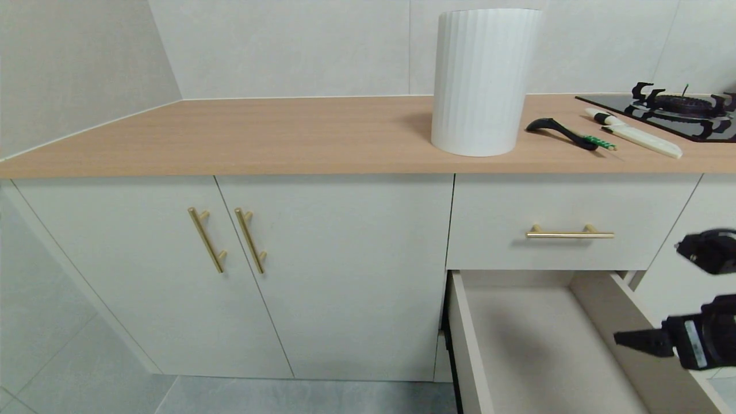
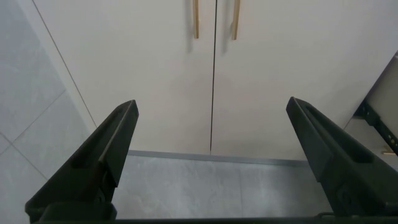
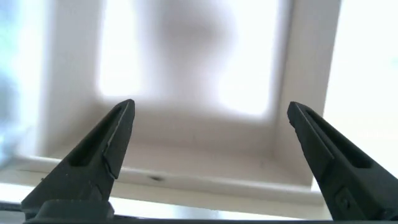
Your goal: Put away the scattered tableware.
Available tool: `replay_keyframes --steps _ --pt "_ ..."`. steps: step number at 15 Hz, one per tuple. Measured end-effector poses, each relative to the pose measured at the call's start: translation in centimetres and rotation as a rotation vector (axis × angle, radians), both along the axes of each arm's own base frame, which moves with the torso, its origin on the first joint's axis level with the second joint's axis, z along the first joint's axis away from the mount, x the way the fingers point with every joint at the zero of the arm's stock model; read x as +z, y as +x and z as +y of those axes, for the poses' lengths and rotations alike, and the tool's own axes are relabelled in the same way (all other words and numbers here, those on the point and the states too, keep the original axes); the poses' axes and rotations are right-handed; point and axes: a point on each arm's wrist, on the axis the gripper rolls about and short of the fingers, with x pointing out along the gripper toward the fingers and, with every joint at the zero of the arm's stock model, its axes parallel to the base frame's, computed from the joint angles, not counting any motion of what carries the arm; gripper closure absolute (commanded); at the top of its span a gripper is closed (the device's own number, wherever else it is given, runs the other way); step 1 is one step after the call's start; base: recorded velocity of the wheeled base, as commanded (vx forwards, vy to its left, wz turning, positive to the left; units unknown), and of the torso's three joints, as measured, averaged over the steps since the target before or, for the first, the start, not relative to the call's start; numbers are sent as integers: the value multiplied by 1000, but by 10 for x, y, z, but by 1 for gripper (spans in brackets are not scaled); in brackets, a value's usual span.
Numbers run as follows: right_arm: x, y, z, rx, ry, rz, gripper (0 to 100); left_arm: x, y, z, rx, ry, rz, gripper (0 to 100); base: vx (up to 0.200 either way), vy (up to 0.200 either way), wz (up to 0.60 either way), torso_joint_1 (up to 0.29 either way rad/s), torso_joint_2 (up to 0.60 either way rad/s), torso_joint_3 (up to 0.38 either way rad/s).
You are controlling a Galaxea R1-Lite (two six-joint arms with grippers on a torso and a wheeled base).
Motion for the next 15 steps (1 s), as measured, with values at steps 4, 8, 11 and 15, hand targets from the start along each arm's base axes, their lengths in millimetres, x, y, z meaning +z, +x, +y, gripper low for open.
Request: replay_keyframes --steps 4,8,11,15 --pt "69 20 4 95 50 -218 0 0 0 0 0 0 0 0 0 0 0 0 0 0" --pt "72 37 6 103 48 -270 0 0 0 0 0 0 0 0 0 0 0 1 -16 -15" --pt "73 39 5 98 49 -288 0 0 0 0 0 0 0 0 0 0 0 27 -201 -282" --pt "71 40 5 109 34 -284 0 0 0 0 0 0 -1 0 0 0 0 73 -499 -348"
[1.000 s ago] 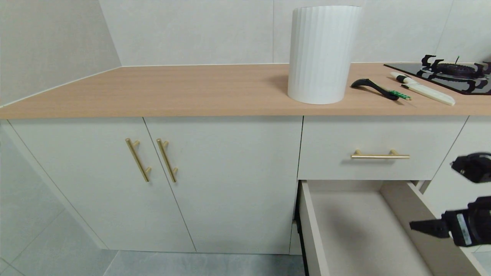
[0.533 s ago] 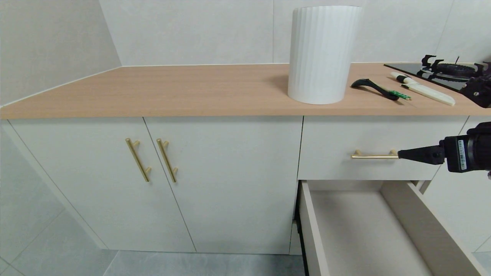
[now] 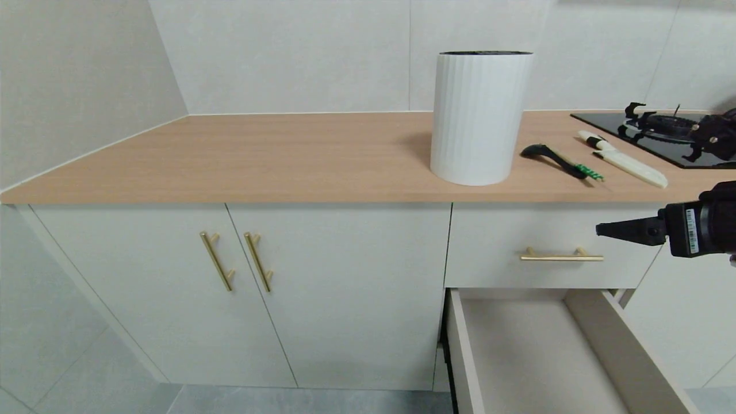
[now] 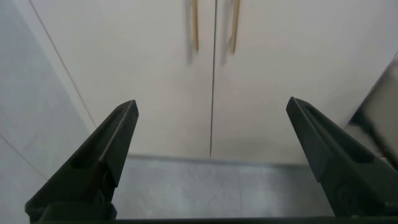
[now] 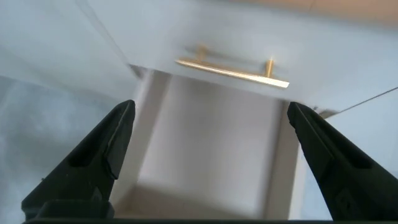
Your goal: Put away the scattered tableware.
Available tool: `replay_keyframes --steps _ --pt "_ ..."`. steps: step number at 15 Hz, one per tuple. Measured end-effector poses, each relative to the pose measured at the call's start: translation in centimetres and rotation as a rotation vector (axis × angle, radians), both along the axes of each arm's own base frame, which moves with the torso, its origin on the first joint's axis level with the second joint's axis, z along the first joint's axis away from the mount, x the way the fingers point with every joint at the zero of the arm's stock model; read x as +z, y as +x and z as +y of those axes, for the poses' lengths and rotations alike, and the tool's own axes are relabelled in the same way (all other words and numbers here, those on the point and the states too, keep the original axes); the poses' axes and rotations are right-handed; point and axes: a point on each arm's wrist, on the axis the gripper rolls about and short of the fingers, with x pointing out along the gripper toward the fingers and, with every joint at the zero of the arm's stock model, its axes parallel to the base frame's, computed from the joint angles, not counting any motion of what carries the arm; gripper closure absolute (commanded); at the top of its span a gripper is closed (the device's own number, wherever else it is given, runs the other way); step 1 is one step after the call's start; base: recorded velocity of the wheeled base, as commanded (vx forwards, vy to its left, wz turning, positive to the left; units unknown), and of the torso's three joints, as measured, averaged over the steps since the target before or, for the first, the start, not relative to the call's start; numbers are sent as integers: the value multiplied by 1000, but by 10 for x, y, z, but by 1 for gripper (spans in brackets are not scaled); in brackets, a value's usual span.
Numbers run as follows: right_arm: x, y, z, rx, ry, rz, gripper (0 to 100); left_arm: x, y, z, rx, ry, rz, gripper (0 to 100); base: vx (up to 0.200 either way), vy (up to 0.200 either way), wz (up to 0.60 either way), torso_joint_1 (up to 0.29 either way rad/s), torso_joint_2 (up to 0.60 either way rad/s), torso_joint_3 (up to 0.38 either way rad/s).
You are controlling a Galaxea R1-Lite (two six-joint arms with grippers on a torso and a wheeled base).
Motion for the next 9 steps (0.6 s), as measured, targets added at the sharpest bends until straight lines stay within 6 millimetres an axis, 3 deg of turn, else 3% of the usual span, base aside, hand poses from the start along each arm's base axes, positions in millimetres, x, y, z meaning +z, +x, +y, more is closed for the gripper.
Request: replay_keyframes --steps 6,9 --pt "-3 6 1 1 -1 5 0 0 0 0 0 0 1 0 0 0 0 138 -461 -330" --pt "-3 27 0 -19 -3 -69 0 0 0 0 0 0 1 0 0 0 0 58 -172 -123"
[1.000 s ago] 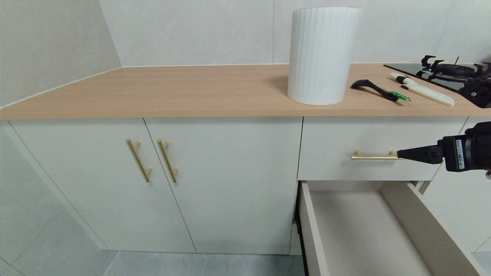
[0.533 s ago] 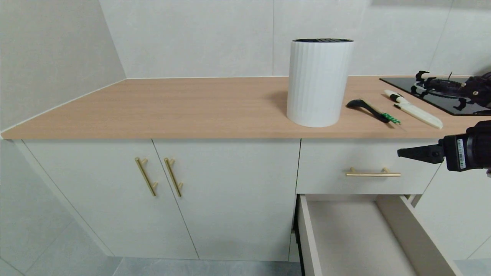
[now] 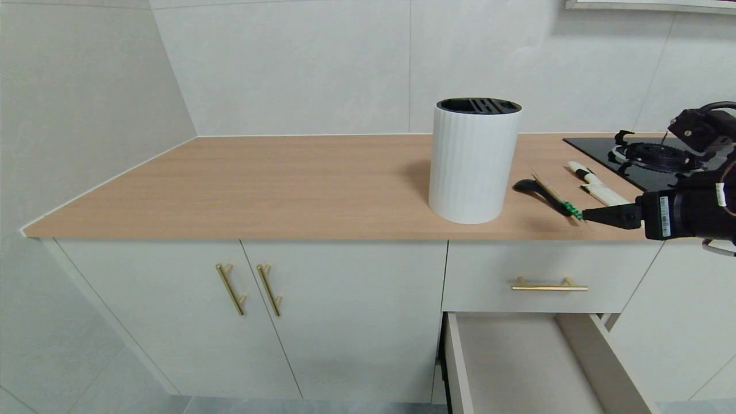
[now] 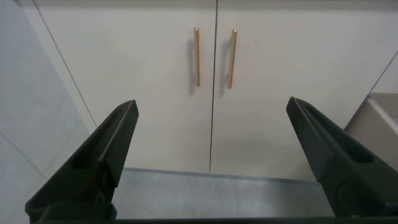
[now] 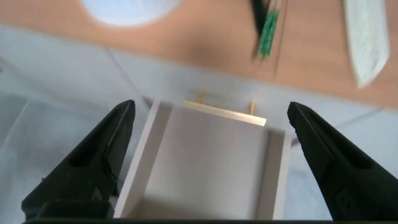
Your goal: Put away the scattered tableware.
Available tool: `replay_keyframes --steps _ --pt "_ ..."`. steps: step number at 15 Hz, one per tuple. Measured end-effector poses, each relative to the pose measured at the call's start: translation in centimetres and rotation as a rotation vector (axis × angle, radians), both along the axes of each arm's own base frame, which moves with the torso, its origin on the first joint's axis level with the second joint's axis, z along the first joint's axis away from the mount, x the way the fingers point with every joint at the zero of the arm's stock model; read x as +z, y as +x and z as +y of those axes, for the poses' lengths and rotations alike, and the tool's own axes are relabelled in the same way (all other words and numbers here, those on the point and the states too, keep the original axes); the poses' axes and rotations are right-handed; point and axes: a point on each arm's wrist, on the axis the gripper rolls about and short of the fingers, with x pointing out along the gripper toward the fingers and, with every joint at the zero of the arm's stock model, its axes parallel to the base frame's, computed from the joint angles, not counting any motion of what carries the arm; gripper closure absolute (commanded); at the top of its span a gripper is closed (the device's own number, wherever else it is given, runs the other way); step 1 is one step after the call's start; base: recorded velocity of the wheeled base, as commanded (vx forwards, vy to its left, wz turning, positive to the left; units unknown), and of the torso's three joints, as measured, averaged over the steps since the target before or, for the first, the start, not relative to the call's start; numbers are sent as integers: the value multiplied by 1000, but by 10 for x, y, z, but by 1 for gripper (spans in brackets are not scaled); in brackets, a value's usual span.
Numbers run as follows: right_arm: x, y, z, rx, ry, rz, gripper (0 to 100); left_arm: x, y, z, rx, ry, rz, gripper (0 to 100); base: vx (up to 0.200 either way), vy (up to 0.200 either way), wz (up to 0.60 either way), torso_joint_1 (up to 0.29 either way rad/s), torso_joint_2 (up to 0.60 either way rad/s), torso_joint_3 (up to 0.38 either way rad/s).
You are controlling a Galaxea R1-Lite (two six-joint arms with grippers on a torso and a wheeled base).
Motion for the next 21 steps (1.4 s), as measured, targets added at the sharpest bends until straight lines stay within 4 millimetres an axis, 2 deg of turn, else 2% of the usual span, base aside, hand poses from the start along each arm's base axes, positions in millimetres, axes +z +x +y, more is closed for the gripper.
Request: replay_keyframes --steps 4,8,12,17,18,21 --pt "-4 56 -3 -110 -47 2 0 0 0 0 0 0 0 0 0 0 0 0 0 0" --pt "-27 98 -3 -153 -72 69 0 0 0 0 0 0 0 0 0 0 0 0 0 0" --pt "-43 116 -3 -163 -71 108 0 0 0 0 0 0 0 0 0 0 0 0 0 0" --pt "-51 122 -4 -167 -74 131 0 0 0 0 0 0 0 0 0 0 0 0 0 0" --pt "-52 123 -4 -167 -75 134 100 0 0 0 0 0 0 0 0 0 0 0 0 0" --pt "-54 124 -4 -167 -75 140 100 0 0 0 0 0 0 0 0 0 0 0 0 0"
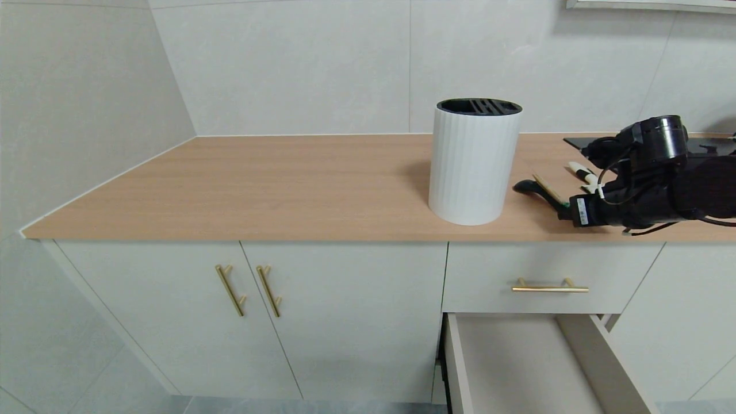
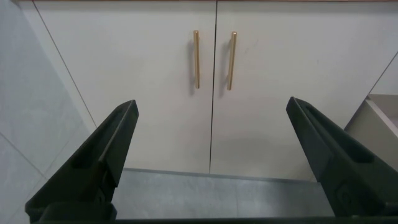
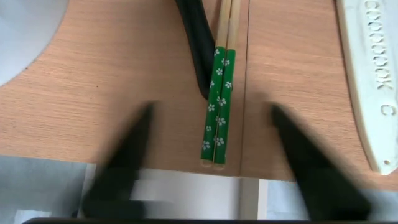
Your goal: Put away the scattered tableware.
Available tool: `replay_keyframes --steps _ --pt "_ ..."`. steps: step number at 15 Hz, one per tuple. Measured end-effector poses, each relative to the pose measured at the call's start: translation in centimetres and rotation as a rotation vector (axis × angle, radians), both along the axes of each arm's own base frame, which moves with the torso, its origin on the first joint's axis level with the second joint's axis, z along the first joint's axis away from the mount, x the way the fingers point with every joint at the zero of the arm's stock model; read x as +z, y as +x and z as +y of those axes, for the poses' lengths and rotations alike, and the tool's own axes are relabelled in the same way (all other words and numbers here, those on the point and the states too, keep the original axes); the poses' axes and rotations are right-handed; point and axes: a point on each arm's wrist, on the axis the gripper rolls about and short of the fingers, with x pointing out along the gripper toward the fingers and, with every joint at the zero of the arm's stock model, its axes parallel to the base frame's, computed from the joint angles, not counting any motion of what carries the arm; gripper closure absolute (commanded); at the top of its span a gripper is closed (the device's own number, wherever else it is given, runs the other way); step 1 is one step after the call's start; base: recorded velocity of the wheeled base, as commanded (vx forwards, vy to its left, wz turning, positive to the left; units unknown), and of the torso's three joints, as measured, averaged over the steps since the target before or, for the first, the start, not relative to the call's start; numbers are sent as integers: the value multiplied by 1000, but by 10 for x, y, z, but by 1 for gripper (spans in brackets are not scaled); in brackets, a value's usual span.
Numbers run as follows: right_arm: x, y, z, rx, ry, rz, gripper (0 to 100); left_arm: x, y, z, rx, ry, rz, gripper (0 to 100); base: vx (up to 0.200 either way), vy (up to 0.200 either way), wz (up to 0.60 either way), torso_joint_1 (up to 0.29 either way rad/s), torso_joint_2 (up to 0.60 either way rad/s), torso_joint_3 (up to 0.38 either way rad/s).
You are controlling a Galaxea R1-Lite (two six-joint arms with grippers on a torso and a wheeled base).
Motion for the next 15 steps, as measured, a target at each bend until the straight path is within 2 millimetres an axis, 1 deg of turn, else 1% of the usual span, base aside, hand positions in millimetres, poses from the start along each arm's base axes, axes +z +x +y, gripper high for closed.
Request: replay_keyframes --steps 3,6,9,10,12,15 --pt "-1 0 0 0 -1 5 100 0 0 0 0 0 0 0 0 0 0 0 0 0" --pt "2 -3 0 -1 2 -4 100 0 0 0 0 0 0 0 0 0 0 0 0 0" --pt "17 -14 -2 -5 12 -44 100 0 0 0 0 0 0 0 0 0 0 0 0 0" --pt "23 -21 -2 -6 16 -59 100 0 0 0 0 0 0 0 0 0 0 0 0 0" --pt "37 -41 -4 -5 22 -91 100 0 0 0 0 0 0 0 0 0 0 0 0 0" --pt "51 -86 -5 8 25 -77 100 0 0 0 0 0 -1 0 0 0 0 0 0 0"
